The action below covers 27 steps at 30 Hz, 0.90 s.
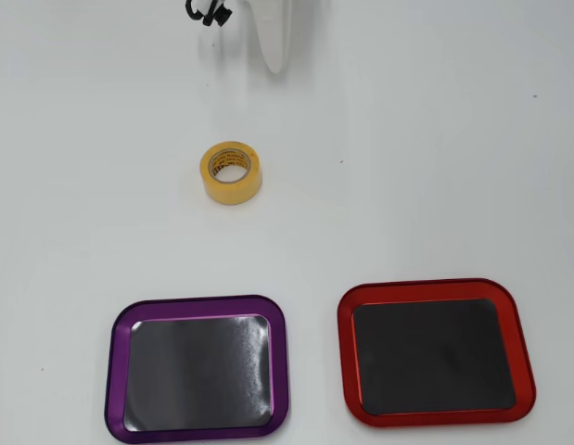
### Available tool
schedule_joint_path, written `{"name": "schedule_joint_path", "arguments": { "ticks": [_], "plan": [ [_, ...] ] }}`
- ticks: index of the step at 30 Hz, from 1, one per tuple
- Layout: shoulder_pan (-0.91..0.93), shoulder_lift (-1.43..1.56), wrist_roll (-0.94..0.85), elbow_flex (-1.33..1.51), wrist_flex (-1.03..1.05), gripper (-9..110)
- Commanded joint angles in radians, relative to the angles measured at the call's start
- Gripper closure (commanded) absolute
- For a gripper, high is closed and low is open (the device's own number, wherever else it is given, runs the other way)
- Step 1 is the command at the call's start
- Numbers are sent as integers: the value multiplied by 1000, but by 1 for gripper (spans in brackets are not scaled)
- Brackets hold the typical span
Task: Grasp a tape and put it in the right purple dish.
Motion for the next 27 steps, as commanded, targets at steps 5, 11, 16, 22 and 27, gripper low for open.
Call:
{"name": "schedule_joint_path", "arguments": {
  "ticks": [5,11,16,22,27],
  "plan": [
    [11,72,-14,0,-44,102],
    [12,71,-14,-11,-44,102],
    [14,37,-11,-117,-43,102],
    [9,-199,-11,-385,-58,102],
    [12,-554,-15,-583,-118,102]
  ]
}}
